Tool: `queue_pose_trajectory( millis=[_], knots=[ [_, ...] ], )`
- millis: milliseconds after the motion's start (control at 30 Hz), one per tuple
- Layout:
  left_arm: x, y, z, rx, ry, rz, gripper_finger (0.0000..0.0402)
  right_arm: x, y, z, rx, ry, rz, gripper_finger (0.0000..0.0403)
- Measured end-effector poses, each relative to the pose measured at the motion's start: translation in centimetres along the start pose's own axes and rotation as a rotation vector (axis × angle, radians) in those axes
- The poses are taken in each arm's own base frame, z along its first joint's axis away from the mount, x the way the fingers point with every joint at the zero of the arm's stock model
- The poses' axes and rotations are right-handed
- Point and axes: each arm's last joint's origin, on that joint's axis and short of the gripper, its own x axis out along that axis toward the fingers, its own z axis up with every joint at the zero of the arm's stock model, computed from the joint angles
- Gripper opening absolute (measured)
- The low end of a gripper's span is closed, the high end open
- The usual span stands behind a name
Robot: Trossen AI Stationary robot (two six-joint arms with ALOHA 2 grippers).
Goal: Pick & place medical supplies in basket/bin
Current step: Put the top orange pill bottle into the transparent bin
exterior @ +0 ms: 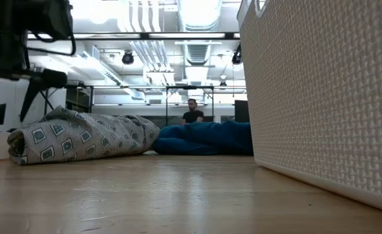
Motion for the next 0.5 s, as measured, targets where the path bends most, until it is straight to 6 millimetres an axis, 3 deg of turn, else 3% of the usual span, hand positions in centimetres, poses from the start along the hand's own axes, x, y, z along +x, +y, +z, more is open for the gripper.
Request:
queue_pose_trajectory(
  millis=[233,500],
  knots=[
    [2.5,0.0,0.1,-0.005,0.008,-0.039,0.0295,0.0,0.0,0.0,0.0,0.0,0.0,0.0299],
    [2.4,0.0,0.1,-0.006,0.003,-0.048,0.0283,0.0,0.0,0.0,0.0,0.0,-0.001,0.0298]
  ],
)
